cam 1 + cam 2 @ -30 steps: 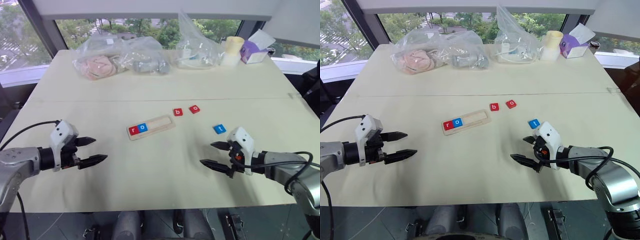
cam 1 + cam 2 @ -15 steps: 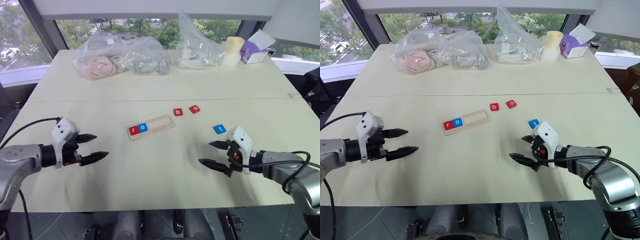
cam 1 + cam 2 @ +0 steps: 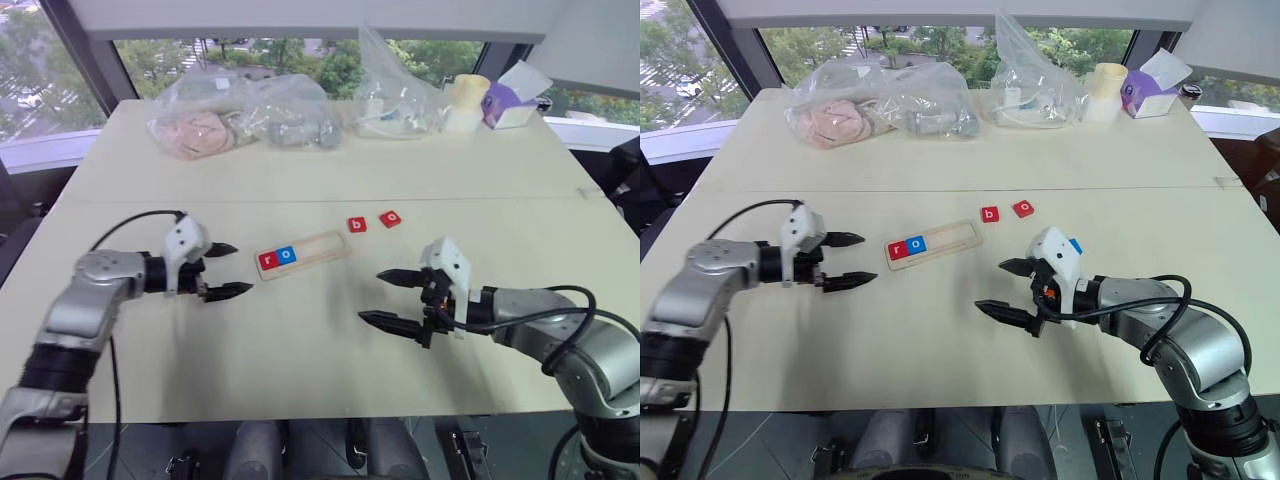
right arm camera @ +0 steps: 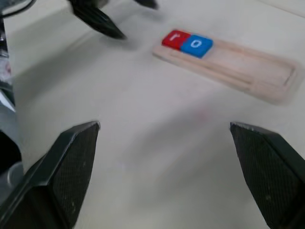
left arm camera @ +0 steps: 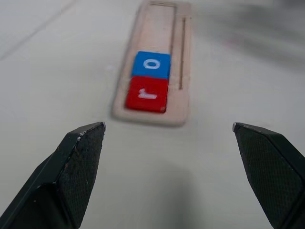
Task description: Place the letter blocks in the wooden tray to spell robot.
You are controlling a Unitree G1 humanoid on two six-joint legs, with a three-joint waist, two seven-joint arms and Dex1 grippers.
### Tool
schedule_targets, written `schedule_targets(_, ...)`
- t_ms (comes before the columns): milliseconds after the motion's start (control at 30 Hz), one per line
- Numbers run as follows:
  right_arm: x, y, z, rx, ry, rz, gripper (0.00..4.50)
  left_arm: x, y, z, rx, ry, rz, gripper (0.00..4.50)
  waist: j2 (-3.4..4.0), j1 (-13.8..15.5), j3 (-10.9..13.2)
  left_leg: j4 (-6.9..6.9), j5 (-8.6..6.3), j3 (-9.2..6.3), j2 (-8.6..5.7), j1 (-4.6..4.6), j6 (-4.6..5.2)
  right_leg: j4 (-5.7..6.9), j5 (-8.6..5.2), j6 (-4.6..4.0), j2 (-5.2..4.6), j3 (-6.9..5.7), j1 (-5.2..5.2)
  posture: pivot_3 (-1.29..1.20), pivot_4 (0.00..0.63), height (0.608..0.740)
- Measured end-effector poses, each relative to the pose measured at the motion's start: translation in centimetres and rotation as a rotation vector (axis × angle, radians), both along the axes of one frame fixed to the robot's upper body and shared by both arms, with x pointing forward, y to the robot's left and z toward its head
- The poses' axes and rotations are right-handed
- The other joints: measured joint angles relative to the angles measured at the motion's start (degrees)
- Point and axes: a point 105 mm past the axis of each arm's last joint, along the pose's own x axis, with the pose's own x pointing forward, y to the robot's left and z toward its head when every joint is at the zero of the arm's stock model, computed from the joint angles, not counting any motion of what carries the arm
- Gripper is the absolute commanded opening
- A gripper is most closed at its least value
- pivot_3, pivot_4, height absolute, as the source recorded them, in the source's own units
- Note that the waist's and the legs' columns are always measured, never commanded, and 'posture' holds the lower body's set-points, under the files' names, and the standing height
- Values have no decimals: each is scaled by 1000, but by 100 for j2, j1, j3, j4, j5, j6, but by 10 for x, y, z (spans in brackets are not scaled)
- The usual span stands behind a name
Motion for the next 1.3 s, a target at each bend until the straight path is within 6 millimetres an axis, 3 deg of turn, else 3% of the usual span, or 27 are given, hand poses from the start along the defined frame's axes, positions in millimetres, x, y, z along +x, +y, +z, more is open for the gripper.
schedule_targets(267, -6, 2, -2, 9, 23, -13, 4466, 22, -12, -21, 27, -38, -19, 4500, -1, 10, 0, 18, 1, -8, 1, 2, 1, 17, 1, 1, 2, -3, 3, 0, 150, 739)
schedule_targets(533, -10, 6, 1, 14, 21, -10, 4466, 33, -23, -24, 6, -50, -46, 4500, -3, 25, -4, 30, 1, -14, 0, 2, 2, 17, 4, 6, 1, -4, 15, 0, 150, 739)
schedule_targets(667, -9, 4, 0, 6, 20, -21, 4500, 32, -27, -27, -1, -44, -69, 3225, -3, 29, -6, 51, -1, -20, 2, 2, 3, 18, 7, 11, -1, -7, 26, 0, 150, 739)
schedule_targets(900, -10, 0, -3, -10, 32, -35, 4500, 32, -28, -28, -2, -42, -74, 3125, -3, 15, -8, 64, -2, -22, 5, 2, 6, 18, 11, 15, -4, -9, 32, 0, 150, 739)
schedule_targets(1067, -8, -16, -3, -45, 30, -79, 4500, 14, -34, -27, 19, -20, -174, 3125, -3, 6, -7, 64, -14, -22, 5, -3, 24, 14, 12, 13, -7, -7, 26, 0, 150, 739)
schedule_targets(1200, -12, -40, -11, -100, 77, -116, 4500, -13, -42, -28, 65, 0, -327, 3125, -3, 13, -7, 65, -15, -21, 4, -14, 26, 10, 10, 15, -7, -7, 19, 0, 150, 739)
schedule_targets(1300, -6, -49, -11, -93, 64, -154, 4500, -16, -47, -27, 83, 0, -372, 3125, -3, 10, -7, 72, -15, -22, 4, -14, 26, 12, 6, 25, -5, -8, 19, 0, 150, 739)
